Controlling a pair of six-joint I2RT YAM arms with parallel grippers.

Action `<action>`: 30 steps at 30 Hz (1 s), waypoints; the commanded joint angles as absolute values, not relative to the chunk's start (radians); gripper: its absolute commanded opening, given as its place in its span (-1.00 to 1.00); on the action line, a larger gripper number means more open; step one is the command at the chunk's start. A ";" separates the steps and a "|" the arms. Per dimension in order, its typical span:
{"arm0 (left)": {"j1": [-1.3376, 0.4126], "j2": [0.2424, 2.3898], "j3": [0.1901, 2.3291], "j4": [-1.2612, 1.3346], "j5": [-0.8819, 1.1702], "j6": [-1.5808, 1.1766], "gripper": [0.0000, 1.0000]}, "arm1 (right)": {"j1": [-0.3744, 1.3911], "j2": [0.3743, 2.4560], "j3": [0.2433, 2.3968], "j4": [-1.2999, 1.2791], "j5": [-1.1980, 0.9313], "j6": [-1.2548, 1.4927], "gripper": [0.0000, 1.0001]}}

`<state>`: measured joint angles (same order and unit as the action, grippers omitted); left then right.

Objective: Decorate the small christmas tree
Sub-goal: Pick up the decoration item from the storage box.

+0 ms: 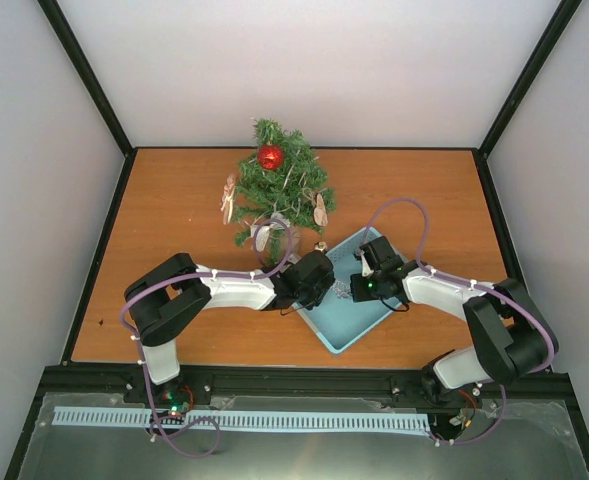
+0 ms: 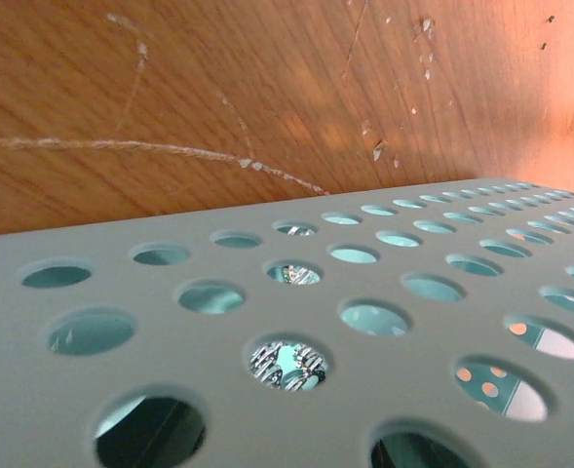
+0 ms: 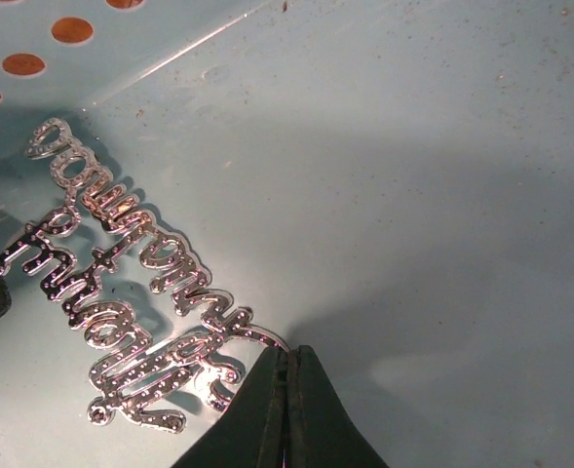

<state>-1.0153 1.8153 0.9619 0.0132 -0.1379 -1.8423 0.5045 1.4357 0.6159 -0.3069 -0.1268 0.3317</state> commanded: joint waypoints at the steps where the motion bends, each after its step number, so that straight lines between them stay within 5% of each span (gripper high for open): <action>1: -1.020 1.837 0.959 0.005 -0.130 -1.881 -0.24 | 0.501 1.473 0.600 -0.372 -0.156 0.308 -0.92; 7: -1.020 1.840 1.032 -0.168 -0.153 -1.888 -0.28 | 0.502 1.470 0.601 -0.375 -0.188 0.302 -0.90; 30: -1.037 1.828 1.017 -0.168 -0.098 -1.928 -0.17 | 0.502 1.501 0.630 -0.429 -0.210 0.288 -0.88</action>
